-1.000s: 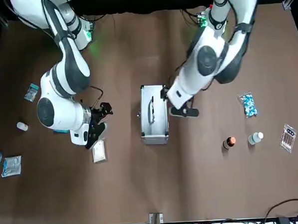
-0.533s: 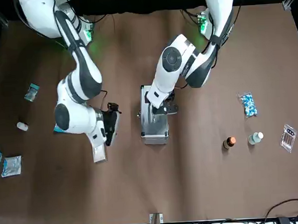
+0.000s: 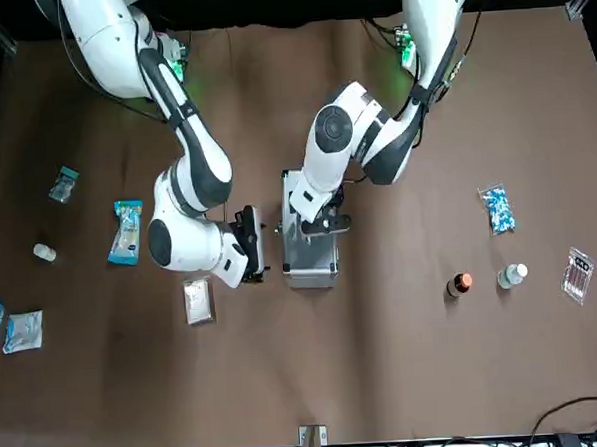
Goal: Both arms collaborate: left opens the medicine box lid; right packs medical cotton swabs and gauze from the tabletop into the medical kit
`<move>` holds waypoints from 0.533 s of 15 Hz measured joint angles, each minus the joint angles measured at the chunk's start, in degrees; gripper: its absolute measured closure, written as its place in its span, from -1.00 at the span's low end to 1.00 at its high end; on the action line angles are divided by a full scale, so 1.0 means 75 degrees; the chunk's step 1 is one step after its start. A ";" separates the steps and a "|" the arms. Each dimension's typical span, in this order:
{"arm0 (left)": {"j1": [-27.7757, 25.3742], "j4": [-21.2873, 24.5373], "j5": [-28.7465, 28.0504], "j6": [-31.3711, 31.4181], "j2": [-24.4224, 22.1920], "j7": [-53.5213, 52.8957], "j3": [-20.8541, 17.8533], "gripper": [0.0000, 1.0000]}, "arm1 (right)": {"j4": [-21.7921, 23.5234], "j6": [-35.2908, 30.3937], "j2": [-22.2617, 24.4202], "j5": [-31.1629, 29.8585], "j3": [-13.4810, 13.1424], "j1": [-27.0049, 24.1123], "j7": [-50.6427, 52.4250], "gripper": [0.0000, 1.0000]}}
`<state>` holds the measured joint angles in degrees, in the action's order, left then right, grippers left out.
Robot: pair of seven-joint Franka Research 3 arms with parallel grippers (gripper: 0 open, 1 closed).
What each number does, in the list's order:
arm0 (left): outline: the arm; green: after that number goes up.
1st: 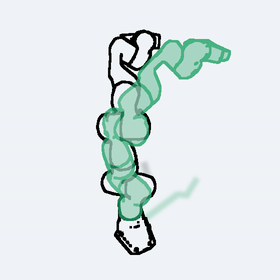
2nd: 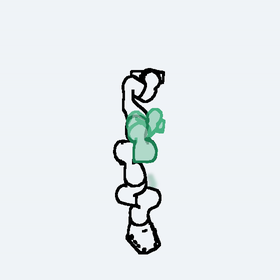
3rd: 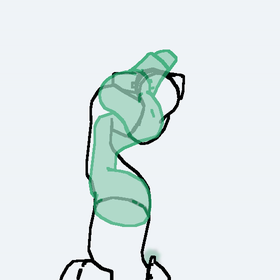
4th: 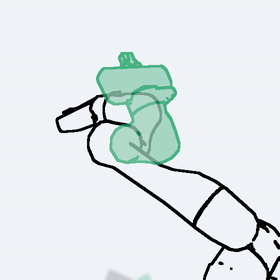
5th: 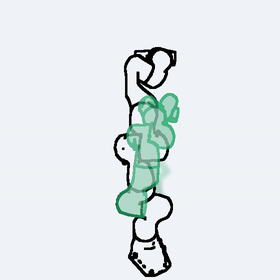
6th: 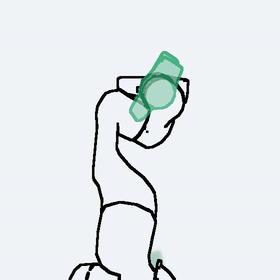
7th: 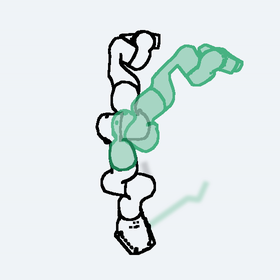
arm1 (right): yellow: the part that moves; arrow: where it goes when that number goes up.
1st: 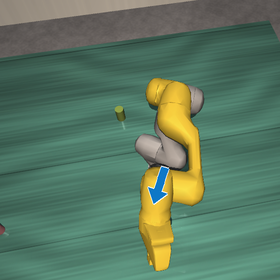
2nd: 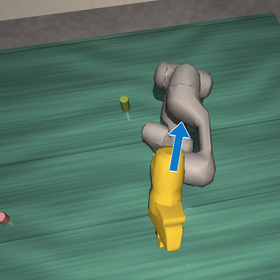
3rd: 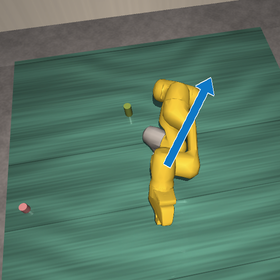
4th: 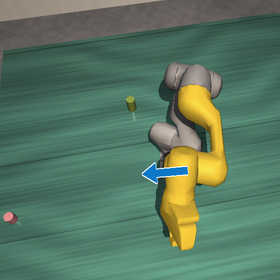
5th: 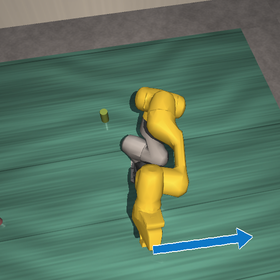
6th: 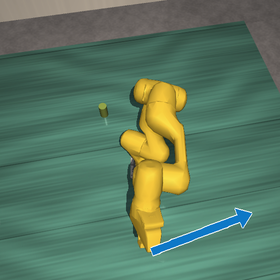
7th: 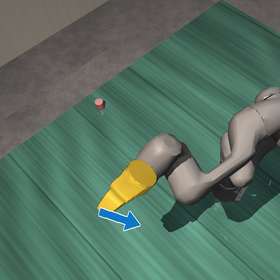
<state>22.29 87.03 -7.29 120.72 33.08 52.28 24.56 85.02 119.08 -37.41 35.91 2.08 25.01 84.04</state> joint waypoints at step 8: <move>0.0121 -0.0011 -0.0084 0.0001 0.0057 0.0307 -0.0004 -0.11 | 0.0714 0.0345 -0.0062 0.0393 -0.0013 0.0291 0.0156 -0.97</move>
<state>23.19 86.95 -7.92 120.72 33.51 54.58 24.53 90.38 121.67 -37.87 38.85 1.99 27.19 85.21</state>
